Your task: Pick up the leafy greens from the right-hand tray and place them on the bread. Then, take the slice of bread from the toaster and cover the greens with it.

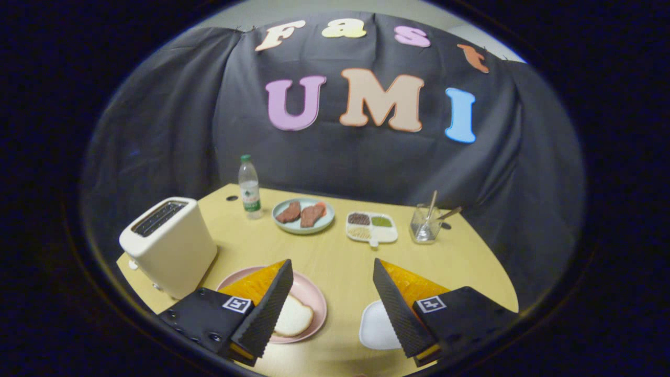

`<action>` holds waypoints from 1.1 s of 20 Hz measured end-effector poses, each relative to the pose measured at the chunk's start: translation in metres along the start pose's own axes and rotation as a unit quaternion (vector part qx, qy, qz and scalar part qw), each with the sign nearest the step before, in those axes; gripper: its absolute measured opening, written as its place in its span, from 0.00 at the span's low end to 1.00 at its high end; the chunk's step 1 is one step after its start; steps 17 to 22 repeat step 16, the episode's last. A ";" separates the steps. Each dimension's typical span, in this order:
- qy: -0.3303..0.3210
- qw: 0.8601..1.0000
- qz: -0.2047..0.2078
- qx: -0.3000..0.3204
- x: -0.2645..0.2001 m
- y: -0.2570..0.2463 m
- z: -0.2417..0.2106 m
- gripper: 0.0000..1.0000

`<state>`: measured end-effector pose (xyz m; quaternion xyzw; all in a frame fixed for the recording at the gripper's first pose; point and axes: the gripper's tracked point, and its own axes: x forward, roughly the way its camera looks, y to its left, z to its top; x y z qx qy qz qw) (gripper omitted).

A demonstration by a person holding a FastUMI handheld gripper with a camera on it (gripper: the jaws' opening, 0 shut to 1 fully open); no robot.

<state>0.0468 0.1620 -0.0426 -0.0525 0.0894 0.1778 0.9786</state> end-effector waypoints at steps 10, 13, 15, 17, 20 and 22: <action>-0.148 0.988 -0.043 0.002 -0.036 -0.053 0.098 0.98; -0.154 0.987 -0.051 0.005 -0.037 -0.065 0.101 0.98; -0.150 0.987 -0.051 0.017 -0.039 -0.071 0.099 0.98; -0.152 0.987 -0.052 0.022 -0.039 -0.076 0.100 0.98; -0.152 0.987 -0.052 0.022 -0.039 -0.076 0.100 0.98; -0.152 0.987 -0.052 0.022 -0.039 -0.076 0.100 0.98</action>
